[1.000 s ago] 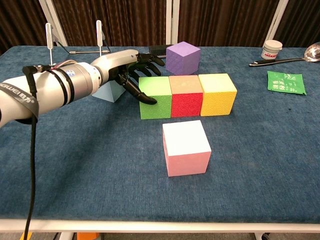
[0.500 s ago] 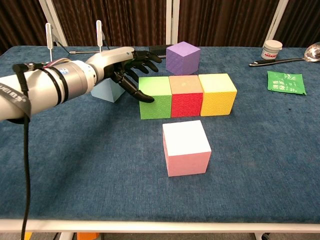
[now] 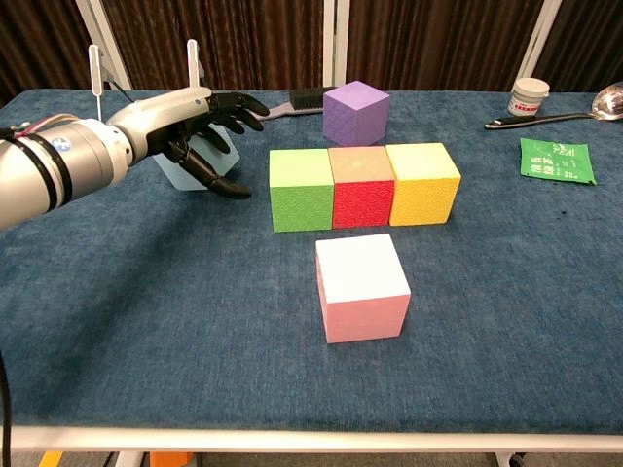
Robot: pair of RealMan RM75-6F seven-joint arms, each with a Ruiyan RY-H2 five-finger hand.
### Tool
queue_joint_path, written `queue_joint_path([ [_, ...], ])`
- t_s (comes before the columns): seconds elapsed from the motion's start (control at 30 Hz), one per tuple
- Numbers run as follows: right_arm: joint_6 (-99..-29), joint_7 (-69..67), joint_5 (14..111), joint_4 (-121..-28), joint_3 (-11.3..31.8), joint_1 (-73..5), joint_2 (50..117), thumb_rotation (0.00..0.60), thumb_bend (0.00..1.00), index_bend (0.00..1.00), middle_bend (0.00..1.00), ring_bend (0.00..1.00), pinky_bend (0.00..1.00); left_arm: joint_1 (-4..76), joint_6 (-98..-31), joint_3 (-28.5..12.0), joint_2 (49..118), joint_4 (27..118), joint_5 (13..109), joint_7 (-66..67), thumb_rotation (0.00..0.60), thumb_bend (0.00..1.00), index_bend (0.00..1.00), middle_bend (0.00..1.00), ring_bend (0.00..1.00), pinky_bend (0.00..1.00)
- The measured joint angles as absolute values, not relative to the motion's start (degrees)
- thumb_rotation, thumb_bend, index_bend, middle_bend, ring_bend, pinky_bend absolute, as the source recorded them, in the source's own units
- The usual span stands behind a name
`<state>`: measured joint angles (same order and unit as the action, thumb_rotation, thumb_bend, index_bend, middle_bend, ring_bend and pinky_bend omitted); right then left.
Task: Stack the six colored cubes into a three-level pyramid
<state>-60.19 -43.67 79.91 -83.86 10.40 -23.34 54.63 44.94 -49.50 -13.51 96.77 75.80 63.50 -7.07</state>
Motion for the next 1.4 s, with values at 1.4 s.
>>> queue_joint_path([
  [1.4, -59.6, -46.1, 80.3, -80.8, 9.5, -23.4, 56.2, 0.600, 0.00, 0.00, 0.10, 0.00, 0.00, 46.7, -50.4, -16.7, 102.8, 70.8, 63.5, -5.2, 0.600, 0.11, 0.12, 0.14, 0.10, 0.23],
])
